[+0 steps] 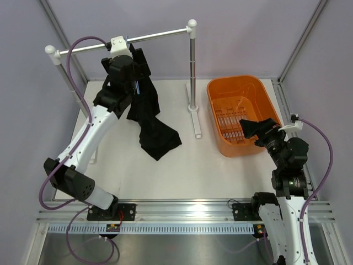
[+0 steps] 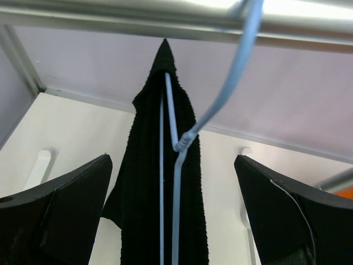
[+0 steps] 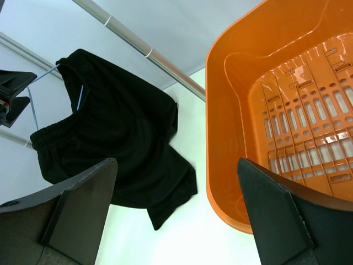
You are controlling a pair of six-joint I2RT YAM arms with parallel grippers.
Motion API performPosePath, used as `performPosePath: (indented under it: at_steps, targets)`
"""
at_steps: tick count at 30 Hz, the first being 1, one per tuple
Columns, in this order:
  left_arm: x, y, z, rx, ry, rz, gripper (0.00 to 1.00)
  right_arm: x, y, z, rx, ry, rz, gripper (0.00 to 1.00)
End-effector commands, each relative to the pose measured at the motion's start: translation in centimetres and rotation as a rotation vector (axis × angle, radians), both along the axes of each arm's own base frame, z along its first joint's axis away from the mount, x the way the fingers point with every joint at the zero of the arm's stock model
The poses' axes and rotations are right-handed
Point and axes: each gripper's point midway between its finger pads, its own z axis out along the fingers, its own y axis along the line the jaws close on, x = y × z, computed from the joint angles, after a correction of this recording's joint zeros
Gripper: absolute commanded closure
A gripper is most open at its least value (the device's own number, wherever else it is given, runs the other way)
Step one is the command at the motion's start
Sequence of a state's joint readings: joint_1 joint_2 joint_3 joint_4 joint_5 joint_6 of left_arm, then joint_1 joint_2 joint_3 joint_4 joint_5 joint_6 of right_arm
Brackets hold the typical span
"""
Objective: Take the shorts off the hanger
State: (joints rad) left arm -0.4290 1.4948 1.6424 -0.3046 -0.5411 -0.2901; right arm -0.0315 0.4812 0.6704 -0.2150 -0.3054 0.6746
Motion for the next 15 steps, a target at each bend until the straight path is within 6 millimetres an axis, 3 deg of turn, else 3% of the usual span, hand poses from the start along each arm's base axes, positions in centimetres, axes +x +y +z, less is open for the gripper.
performPosePath:
  at_steps: [1,9,15]
  targets:
    - [0.5,1.9,2.9,-0.018,-0.126,0.121,0.01,0.0,0.2,1.6,-0.021,-0.042,0.010,0.01]
    - [2.5,1.0,2.7,0.000,-0.111,0.120,0.02,0.4,0.2,1.4,-0.020,-0.040,0.012,0.01]
    - [3.0,0.7,1.4,0.018,-0.060,0.112,0.11,0.5,0.0,1.0,-0.020,-0.037,0.002,0.01]
